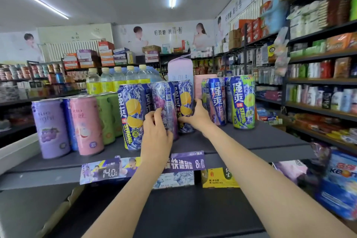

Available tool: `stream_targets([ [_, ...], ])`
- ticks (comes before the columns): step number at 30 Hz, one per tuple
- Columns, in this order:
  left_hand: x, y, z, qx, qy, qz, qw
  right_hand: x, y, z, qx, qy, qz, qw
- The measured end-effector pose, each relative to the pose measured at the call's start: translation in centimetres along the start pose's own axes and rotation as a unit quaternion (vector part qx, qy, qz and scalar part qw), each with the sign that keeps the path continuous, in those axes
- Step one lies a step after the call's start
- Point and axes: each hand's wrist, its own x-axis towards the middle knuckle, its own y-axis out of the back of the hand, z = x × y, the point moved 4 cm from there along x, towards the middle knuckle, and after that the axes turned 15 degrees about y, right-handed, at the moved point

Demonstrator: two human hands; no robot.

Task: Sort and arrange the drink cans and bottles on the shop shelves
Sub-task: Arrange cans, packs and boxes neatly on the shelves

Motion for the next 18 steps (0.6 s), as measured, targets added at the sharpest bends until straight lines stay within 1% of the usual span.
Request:
stream_targets([
  [3,0.2,-0.1,-0.1,0.0,-0.001,0.002,1.0,-0.1,0.1,0.1,-0.012,0.002,0.006,1.0],
  [7,0.0,0.0,0.1,0.016,0.005,-0.005,1.0,-0.6,2.4,0.5,-0.025,-0.005,-0.019,1.0],
  [9,-0.1,0.0,0.1,0.031,0.008,-0.018,0.999,-1.2,4.1,0.6,-0.008,-0.015,-0.032,0.999],
  [12,0.1,-0.2,-0.2,0.042,0.036,-0.051,0.997,-2.4,6.3,1.0,-0.002,-0.027,-0.039,0.999],
  [14,0.2,-0.5,0.0,0.057,0.049,-0.07,0.995,-3.0,7.2,1.4,-0.006,-0.026,-0.021,0.999],
  [18,1.1,-0.4,1.2,0.14,0.068,-0.056,0.986,-4.0,6.8,1.4,-0.001,-0.018,0.035,0.999],
])
